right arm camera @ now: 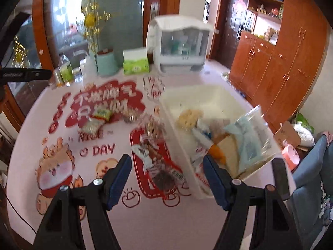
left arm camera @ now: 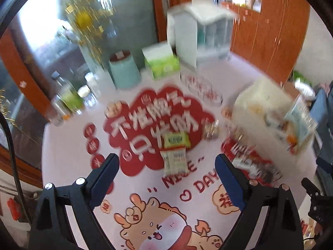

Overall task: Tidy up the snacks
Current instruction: 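Move both open tools back over the remaining snacks, then grasp the white LIPO cracker bag with the left tool while the right grasps a small wrapped snack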

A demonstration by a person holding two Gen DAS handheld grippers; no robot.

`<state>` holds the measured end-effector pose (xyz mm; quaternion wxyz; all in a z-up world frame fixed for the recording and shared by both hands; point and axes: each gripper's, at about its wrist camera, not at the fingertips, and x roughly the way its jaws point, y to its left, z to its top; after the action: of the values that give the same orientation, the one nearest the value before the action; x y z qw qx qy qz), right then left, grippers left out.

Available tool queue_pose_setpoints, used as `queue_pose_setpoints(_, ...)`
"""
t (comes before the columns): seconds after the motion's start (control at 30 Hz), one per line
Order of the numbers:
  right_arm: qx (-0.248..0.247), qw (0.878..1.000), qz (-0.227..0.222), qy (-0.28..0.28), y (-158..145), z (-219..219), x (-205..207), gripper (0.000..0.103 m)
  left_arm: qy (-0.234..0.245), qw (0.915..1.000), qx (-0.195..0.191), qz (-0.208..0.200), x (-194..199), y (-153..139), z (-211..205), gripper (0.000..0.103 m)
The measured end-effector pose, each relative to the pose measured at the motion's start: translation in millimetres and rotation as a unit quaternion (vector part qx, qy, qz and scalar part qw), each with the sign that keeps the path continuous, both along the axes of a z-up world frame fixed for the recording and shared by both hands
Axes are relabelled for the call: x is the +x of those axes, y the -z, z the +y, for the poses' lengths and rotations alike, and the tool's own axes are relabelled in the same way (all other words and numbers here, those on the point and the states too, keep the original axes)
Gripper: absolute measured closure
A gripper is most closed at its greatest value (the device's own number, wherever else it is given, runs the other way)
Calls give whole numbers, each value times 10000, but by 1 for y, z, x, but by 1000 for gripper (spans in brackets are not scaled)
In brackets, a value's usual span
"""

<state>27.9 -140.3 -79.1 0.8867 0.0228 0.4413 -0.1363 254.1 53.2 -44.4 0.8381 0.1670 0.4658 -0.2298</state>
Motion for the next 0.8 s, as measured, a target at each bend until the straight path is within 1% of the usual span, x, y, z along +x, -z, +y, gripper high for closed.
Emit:
queue_pose_setpoints(0.1,162,9996,237,67,39,1,6,32,114,9993,300,176,11,48,-16,10)
queue_pose_setpoints(0.17,257,9989,374,92,62,2,9,32,138,9986,394,334,17,72,-25,10)
queue_pose_setpoints(0.3,311,9980,473,289,98,6,12,32,134,9957,565,720,24,123,-43,10)
queue_pose_setpoints(0.37,287,9974,491,439,110,6,15,32,91,9947,628,806,28,141,-49,10)
queue_pose_setpoints(0.43,189,9970,481,579,119,4,19,32,-12,9940,660,867,32,156,-52,11)
queue_pose_setpoints(0.53,57,9956,507,789,129,1,24,32,-231,9936,608,925,40,170,-53,11)
queue_pose_setpoints(0.67,-10,9917,536,1171,140,-6,28,32,-529,9927,482,970,53,180,-51,11)
queue_pose_setpoints(0.73,111,9892,539,1362,145,-10,28,32,-575,9927,404,984,54,183,-52,11)
queue_pose_setpoints(0.8,278,9859,577,1549,151,-14,29,32,-608,9928,411,945,55,186,-54,11)
